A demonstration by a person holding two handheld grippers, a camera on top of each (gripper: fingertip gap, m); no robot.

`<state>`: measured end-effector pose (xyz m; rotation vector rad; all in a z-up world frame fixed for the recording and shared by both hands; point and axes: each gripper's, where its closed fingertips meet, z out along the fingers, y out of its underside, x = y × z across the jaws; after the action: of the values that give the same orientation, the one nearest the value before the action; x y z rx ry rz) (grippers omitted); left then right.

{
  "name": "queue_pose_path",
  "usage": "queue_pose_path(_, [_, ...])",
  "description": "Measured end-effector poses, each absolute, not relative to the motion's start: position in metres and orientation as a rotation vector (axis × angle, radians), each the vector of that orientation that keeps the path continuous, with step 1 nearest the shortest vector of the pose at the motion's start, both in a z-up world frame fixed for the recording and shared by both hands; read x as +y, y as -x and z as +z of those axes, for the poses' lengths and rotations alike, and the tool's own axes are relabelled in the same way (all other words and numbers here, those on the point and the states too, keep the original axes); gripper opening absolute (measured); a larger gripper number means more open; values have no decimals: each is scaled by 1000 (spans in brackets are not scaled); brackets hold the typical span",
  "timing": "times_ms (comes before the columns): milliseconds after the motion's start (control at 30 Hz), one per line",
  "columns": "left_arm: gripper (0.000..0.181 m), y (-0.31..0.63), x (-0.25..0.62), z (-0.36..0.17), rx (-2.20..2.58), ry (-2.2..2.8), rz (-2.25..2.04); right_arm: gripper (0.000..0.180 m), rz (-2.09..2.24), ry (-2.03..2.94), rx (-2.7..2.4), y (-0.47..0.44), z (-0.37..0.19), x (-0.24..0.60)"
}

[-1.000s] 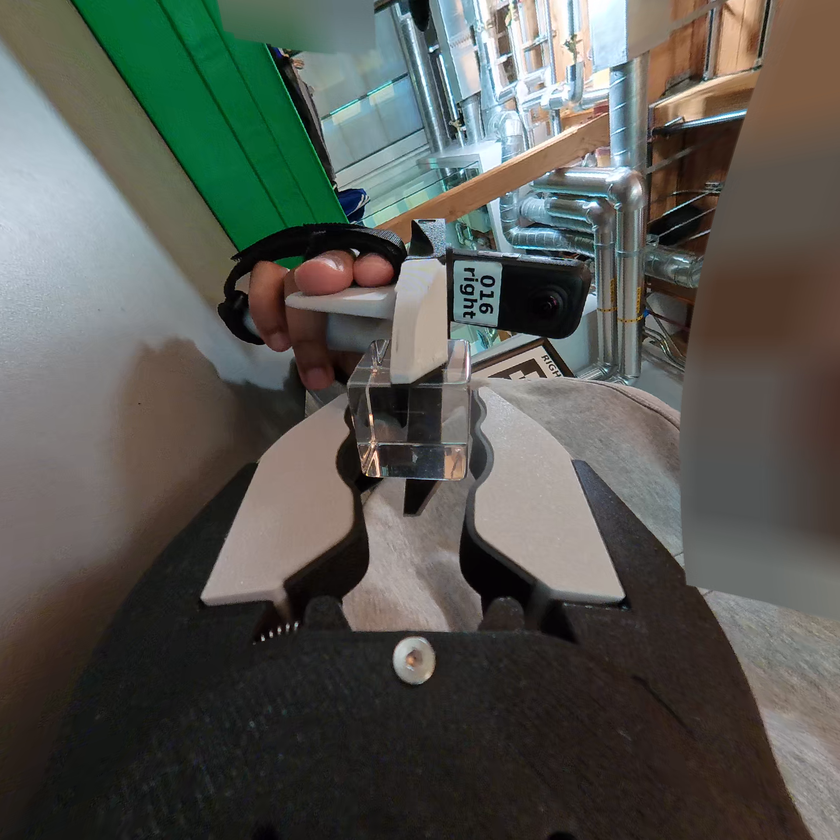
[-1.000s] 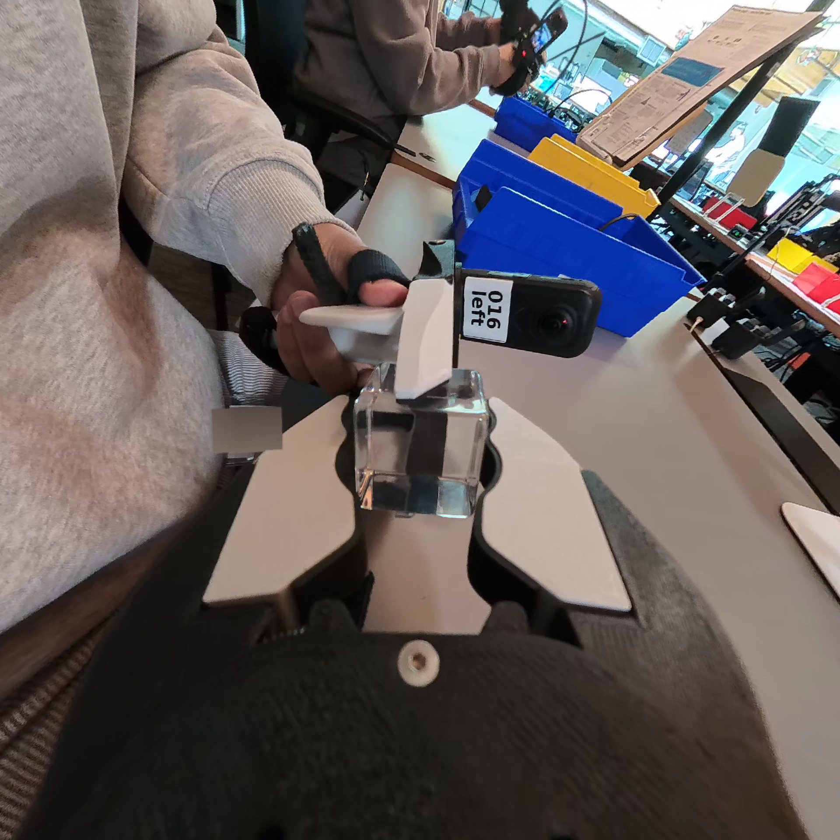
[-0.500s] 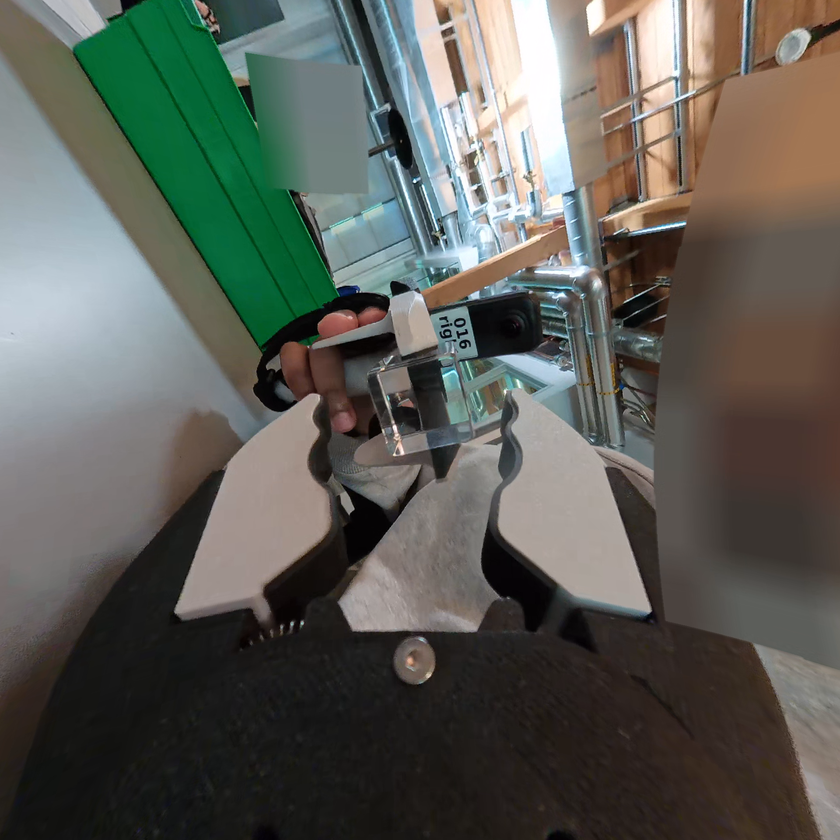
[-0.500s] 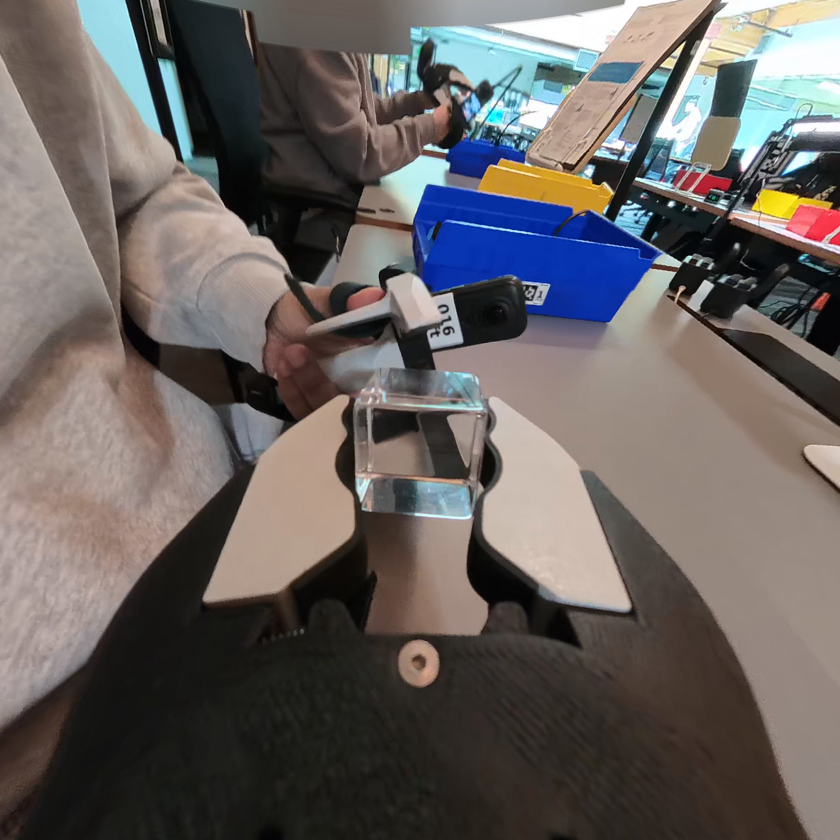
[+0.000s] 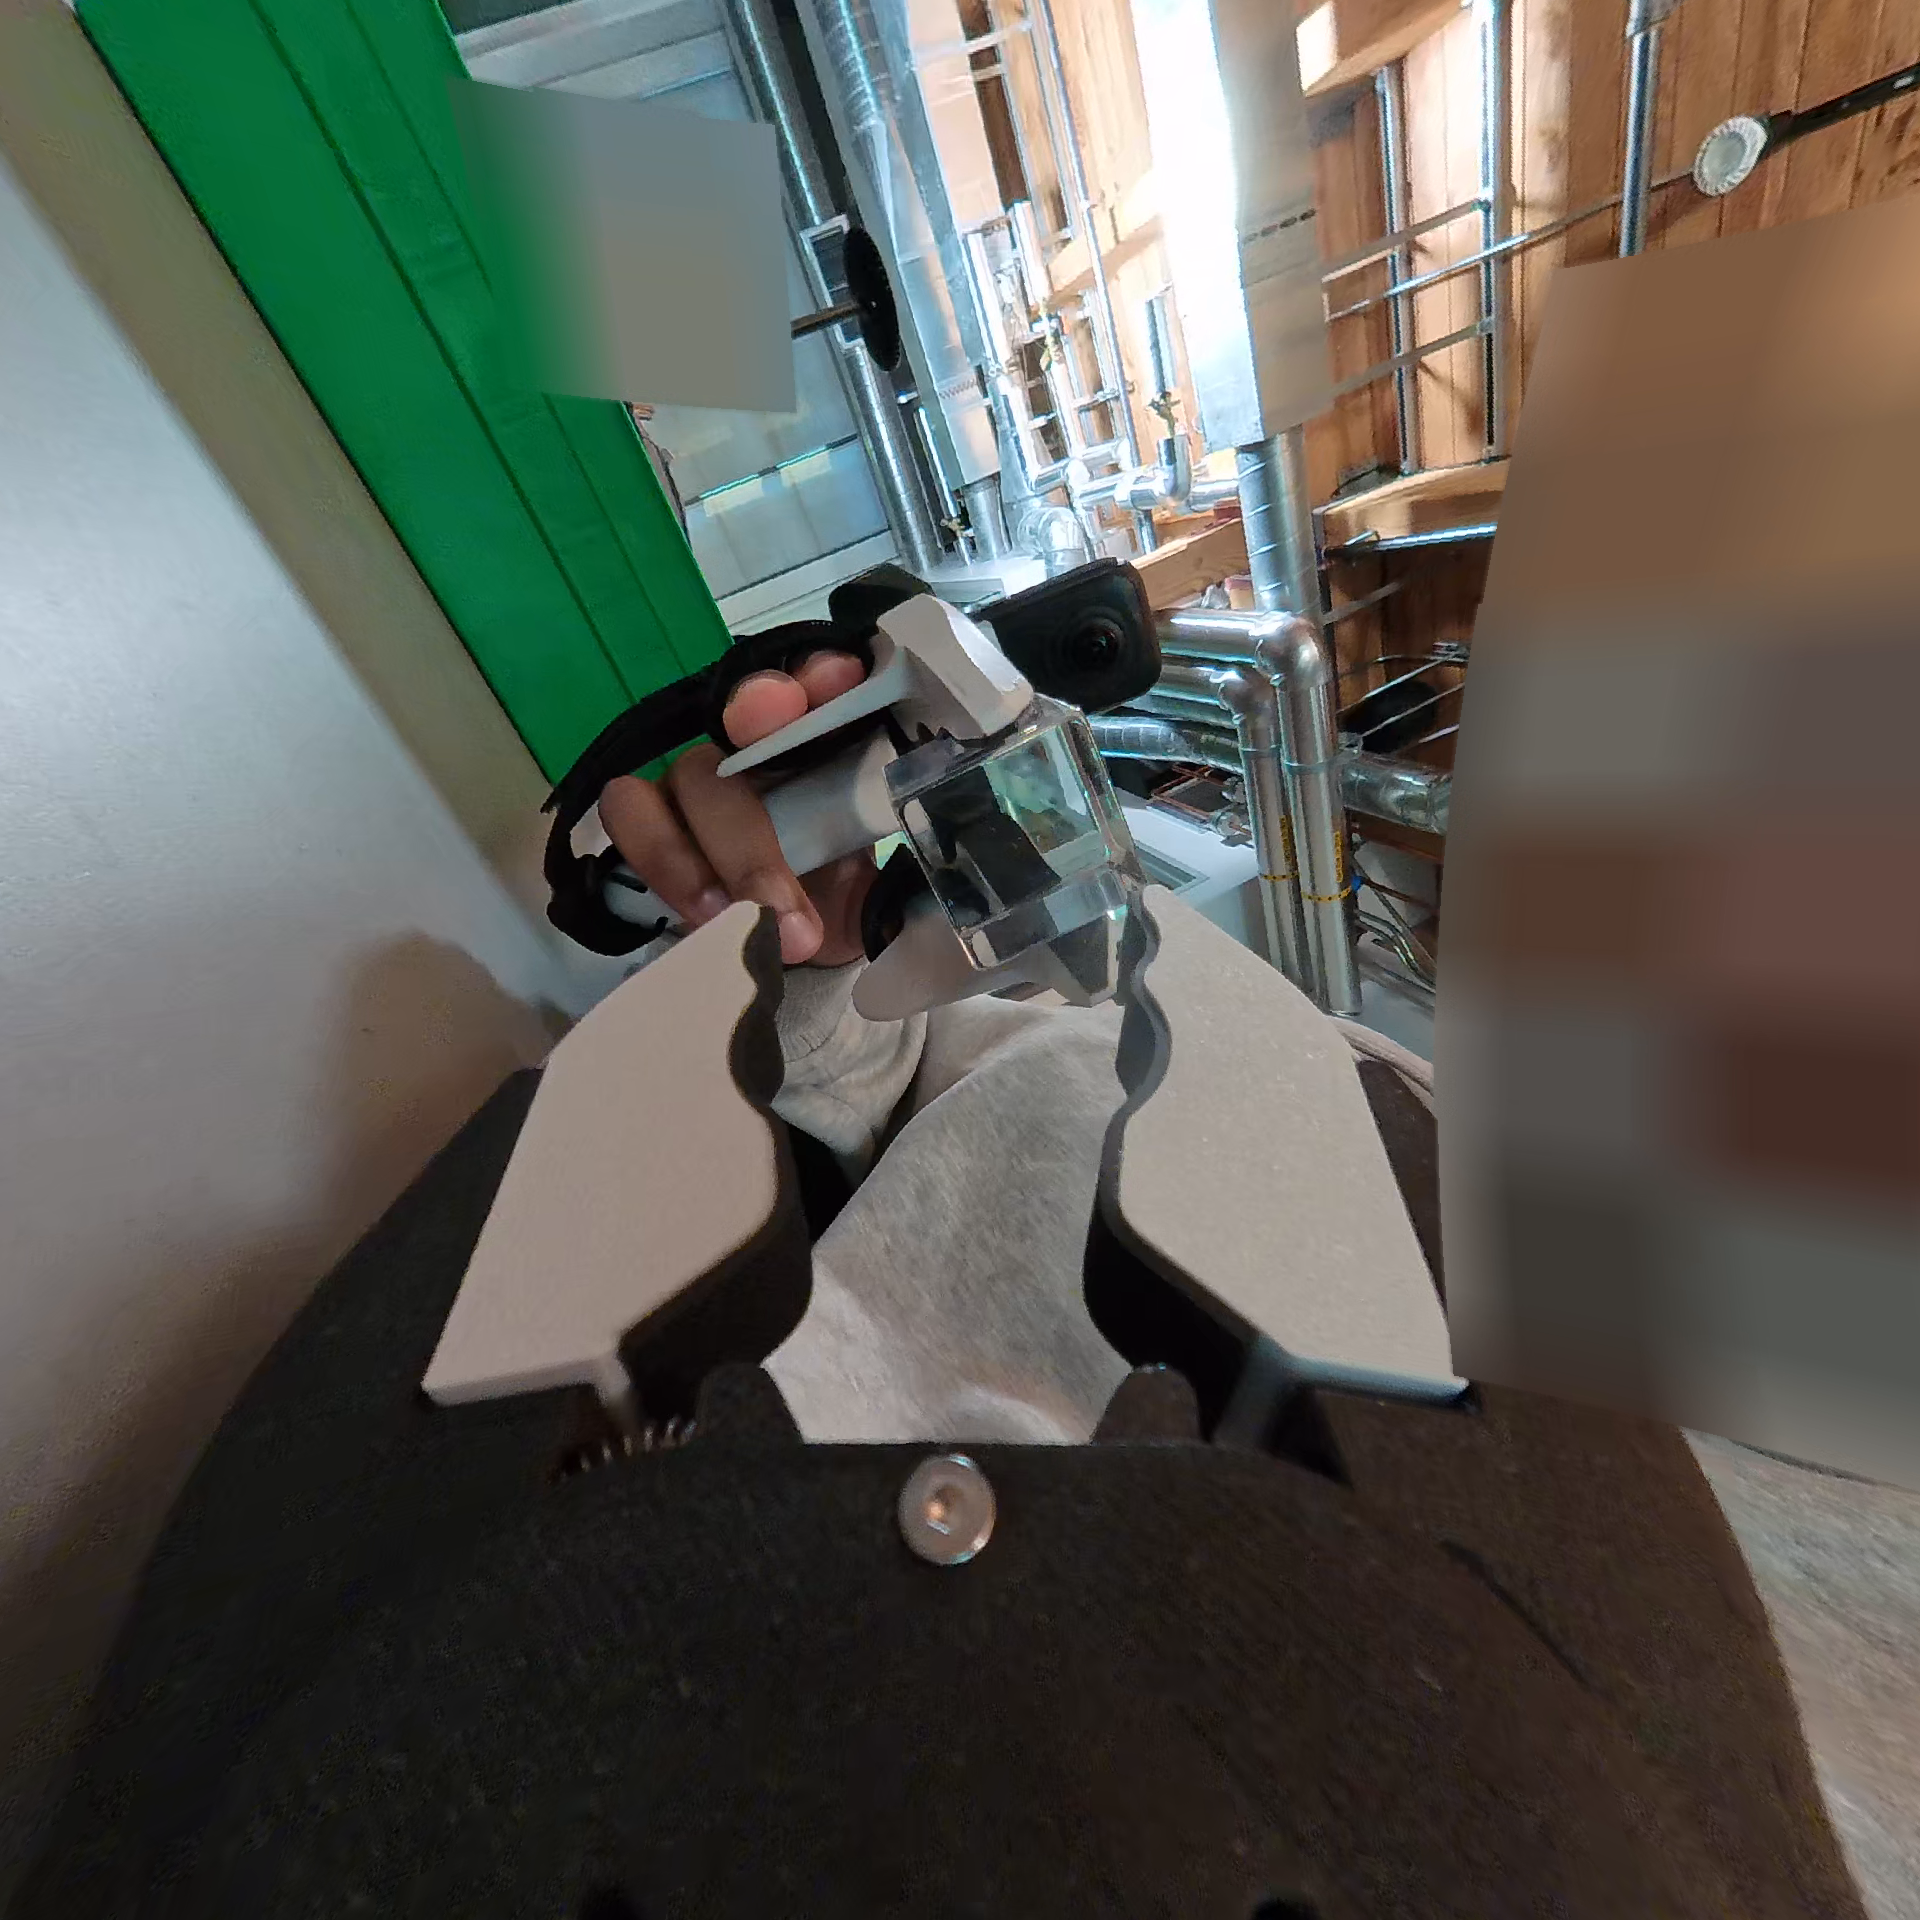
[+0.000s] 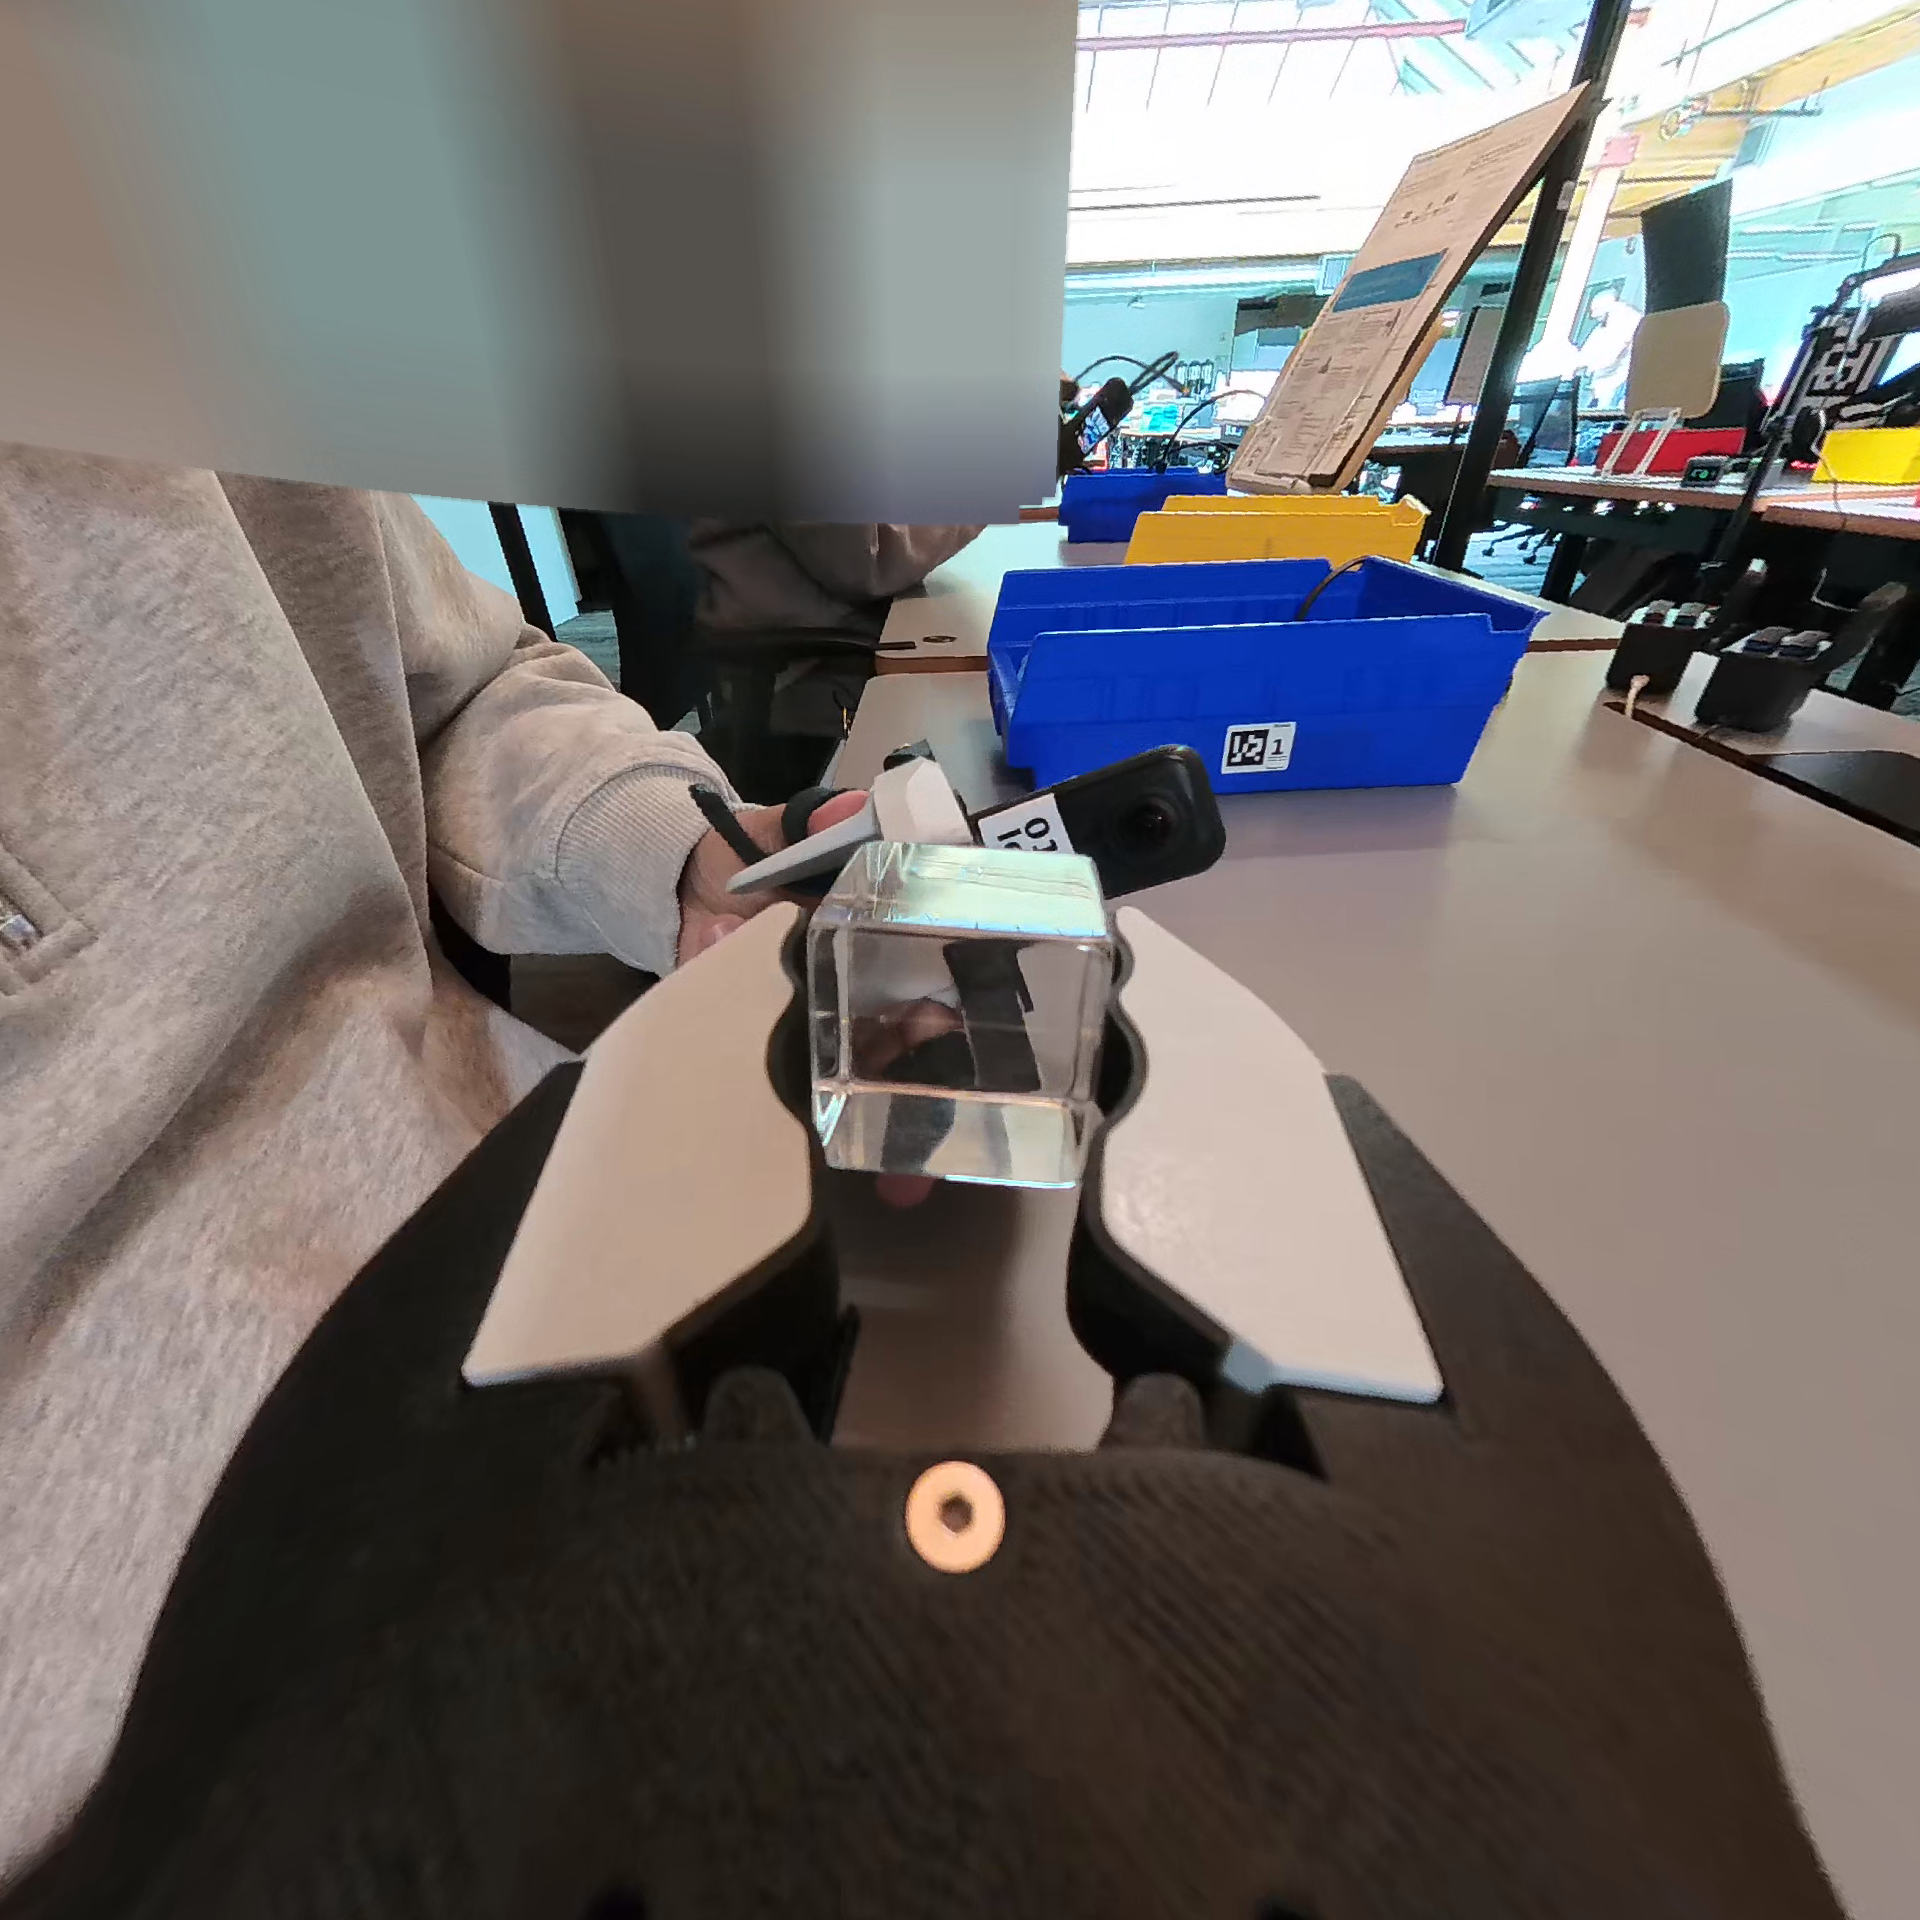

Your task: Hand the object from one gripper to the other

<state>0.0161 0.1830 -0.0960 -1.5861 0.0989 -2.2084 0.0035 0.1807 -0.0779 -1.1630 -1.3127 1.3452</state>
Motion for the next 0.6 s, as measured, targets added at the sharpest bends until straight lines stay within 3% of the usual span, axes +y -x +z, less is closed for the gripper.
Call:
queue_pose_path(267, [60,-12,189,-104,89,1649,-2095,53,1045,1322,-1404,-2,-106,201])
queue_pose_path(600, [69,-13,196,-141,401,1975,-1399,53,211,1443,-1698,0,-163,212])
